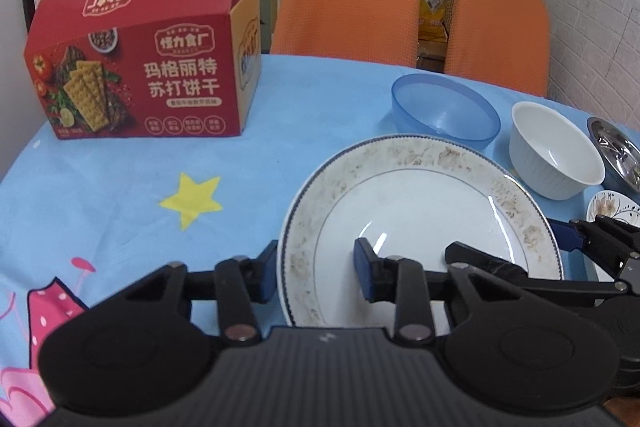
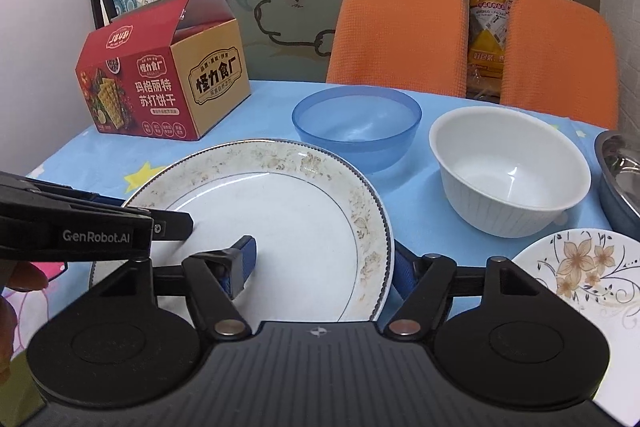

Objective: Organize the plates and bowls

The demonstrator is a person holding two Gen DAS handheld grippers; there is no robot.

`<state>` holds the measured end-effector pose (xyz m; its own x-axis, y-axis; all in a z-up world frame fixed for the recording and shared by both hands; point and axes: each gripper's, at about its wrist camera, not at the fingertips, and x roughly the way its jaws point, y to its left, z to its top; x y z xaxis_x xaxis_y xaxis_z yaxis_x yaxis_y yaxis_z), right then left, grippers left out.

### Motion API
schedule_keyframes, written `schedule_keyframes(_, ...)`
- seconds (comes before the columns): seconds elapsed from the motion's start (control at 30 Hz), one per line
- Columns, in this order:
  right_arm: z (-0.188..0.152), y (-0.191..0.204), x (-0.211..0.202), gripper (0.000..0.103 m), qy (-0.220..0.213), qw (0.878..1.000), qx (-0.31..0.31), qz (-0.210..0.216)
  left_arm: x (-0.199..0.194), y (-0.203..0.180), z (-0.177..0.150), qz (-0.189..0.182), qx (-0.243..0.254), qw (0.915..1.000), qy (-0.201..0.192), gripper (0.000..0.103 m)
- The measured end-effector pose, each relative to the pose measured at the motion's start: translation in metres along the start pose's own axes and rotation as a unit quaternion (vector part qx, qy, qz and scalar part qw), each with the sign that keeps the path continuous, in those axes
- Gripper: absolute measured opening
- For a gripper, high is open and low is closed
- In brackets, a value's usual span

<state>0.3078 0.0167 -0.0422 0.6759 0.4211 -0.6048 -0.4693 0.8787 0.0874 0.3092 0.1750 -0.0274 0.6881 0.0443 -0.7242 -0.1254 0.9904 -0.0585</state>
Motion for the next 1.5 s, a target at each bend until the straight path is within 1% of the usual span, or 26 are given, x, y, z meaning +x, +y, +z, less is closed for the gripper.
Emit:
schedule_keyframes(0.07,0.003,0.001,-0.006,0.103,-0.011,1.0,0.002,0.004,-0.005,-0.002,0.0,0.01,0.01,0.9999,-0.009,0.032)
schedule_keyframes(0.17,0.009,0.006,-0.011,0.103,-0.022,1.0,-0.005,-0.001,-0.01,-0.003,0.004,0.016,0.009,0.9997,-0.015,0.032)
schedule_keyframes(0.2,0.011,0.007,-0.009,0.103,-0.022,1.0,-0.009,-0.004,-0.01,-0.004,0.005,0.018,0.011,0.9997,-0.015,0.03)
schedule_keyframes(0.3,0.013,0.002,0.003,0.103,-0.007,1.0,0.003,0.003,-0.006,-0.003,0.005,0.023,0.014,0.9995,-0.017,0.03)
schedule_keyframes(0.33,0.012,0.002,0.008,0.103,0.0,1.0,0.003,0.001,-0.007,-0.003,0.005,0.024,0.017,0.9993,-0.023,0.03)
schedule_keyframes(0.4,0.011,0.001,0.016,0.103,0.014,1.0,-0.003,-0.003,-0.01,-0.005,0.005,0.02,0.022,0.9992,-0.028,0.033)
schedule_keyframes(0.47,0.008,-0.003,0.019,0.103,0.018,1.0,0.003,0.008,-0.01,-0.003,0.005,0.015,0.021,0.9993,-0.028,0.034)
schedule_keyframes(0.5,0.008,-0.003,0.019,0.103,0.017,1.0,0.002,0.01,-0.01,-0.001,0.005,0.01,0.018,0.9993,-0.03,0.036)
schedule_keyframes(0.53,0.008,-0.002,0.018,0.103,0.019,1.0,0.002,0.011,-0.011,0.002,0.004,0.007,0.012,0.9995,-0.03,0.051)
schedule_keyframes(0.6,0.006,-0.002,0.016,0.103,0.021,1.0,-0.002,0.015,-0.013,0.008,0.001,-0.002,-0.002,0.9994,-0.033,0.066)
schedule_keyframes(0.73,-0.002,0.003,0.008,0.103,0.02,0.999,-0.021,0.018,-0.015,0.009,-0.005,-0.01,0.009,0.9992,-0.037,0.066)
schedule_keyframes(0.87,-0.008,0.011,0.004,0.103,0.023,0.999,-0.035,0.015,-0.006,0.005,-0.012,-0.013,0.022,0.9994,-0.024,0.066)
schedule_keyframes(0.9,-0.009,0.011,0.004,0.103,0.027,0.999,-0.028,0.017,-0.003,0.005,-0.013,-0.013,0.023,0.9995,-0.019,0.066)
schedule_keyframes(1.0,-0.012,0.008,0.006,0.103,0.019,0.999,-0.035,0.026,0.004,0.01,-0.015,-0.034,0.004,0.9994,-0.009,0.061)
schedule_keyframes(1.07,-0.011,0.009,0.008,0.103,0.019,0.999,-0.035,0.026,0.005,0.008,-0.015,-0.036,0.007,0.9992,-0.014,0.055)
schedule_keyframes(1.17,-0.01,0.014,0.005,0.103,0.016,0.999,-0.041,0.021,0.006,0.005,-0.013,-0.026,0.004,0.9996,-0.01,0.053)
schedule_keyframes(1.2,-0.008,0.014,0.004,0.103,0.017,0.999,-0.037,0.011,0.005,0.004,-0.011,-0.021,-0.003,0.9998,-0.005,0.05)
schedule_keyframes(1.23,-0.007,0.013,0.002,0.103,0.015,0.999,-0.028,0.011,0.003,0.004,-0.01,-0.013,-0.006,0.9999,-0.003,0.05)
schedule_keyframes(1.33,-0.003,0.007,-0.004,0.103,0.004,1.0,-0.005,0.022,-0.01,0.002,-0.006,-0.007,0.007,0.9998,-0.017,0.049)
schedule_keyframes(1.43,0.002,0.013,-0.013,0.103,-0.015,1.0,-0.008,0.008,-0.019,0.0,-0.001,-0.006,0.007,0.9996,-0.025,0.049)
schedule_keyframes(1.5,0.005,0.015,-0.022,0.103,-0.026,1.0,-0.007,0.006,-0.028,-0.001,0.001,-0.005,0.006,0.9993,-0.036,0.049)
